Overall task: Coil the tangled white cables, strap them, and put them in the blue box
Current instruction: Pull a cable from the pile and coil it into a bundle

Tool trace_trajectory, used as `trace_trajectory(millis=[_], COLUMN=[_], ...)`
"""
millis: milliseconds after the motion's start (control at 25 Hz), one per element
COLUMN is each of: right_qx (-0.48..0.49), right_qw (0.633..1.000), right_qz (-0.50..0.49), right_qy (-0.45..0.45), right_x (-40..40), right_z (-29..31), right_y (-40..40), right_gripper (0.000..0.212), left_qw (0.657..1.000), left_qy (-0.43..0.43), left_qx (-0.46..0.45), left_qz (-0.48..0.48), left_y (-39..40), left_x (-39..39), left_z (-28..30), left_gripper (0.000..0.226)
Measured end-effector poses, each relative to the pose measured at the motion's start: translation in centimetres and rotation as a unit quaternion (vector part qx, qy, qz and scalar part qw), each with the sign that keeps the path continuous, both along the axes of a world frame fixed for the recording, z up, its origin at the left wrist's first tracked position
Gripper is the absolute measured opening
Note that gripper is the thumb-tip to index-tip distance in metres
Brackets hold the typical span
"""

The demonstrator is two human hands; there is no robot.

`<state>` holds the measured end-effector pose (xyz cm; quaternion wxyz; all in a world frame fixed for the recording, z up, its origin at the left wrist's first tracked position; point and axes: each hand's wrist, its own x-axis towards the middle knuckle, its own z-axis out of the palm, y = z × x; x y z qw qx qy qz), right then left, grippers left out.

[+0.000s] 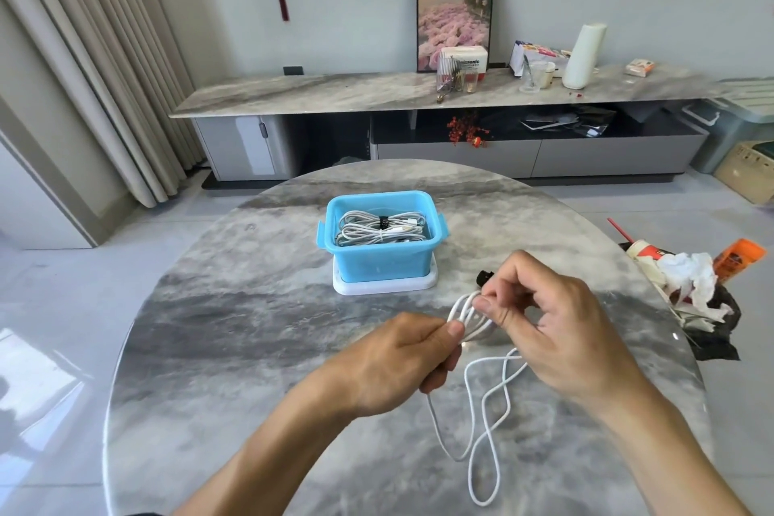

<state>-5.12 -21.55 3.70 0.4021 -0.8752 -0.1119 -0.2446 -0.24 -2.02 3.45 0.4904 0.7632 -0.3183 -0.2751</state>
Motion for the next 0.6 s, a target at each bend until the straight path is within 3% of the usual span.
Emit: trace_trajectory(millis=[80,160,240,280,440,600], right_qx=[0.031,0.259,0.505,0.571,0.678,0.703], right_qw=[0.998,0.964,0.83,0.773,0.7,0.682], right_qz=[-0.042,-0.015,0.123,0.148,0.071,0.001], right_qy=[-0.025,0.063,0.203,0.234,0.212,0.2], right_x=[0.1,0.2,0.3,0.4,0.8,1.0], right_z=[-0.3,-0.1,0.0,-0.1,0.4,0.5], right_y=[0.3,1.0,2.5,3.2,4.8,4.6], right_gripper=[0.018,0.036,0.051,0.046,0.035,0.038], left_qw=[1.0,1.0,0.998,0.994,0.96,0.933], left_qy=[-0.01,-0.021,0.013,0.058,0.236,0.327], left_qx=[-0.011,-0.021,-0.057,-0.089,-0.147,-0.148], left_qz=[0.001,0.003,0.012,0.011,-0.012,-0.004], left_y=[0.2,0.4,0.2,0.0,-1.4,-2.0], left_x=[-0.1,-0.3,-0.6,-0.7,-2.5,-2.9], left_z=[-0.1,-0.3,-0.6,-0.7,-0.9,-1.3], left_gripper=[0.046,0.048,0.045,0.042,0.034,0.029])
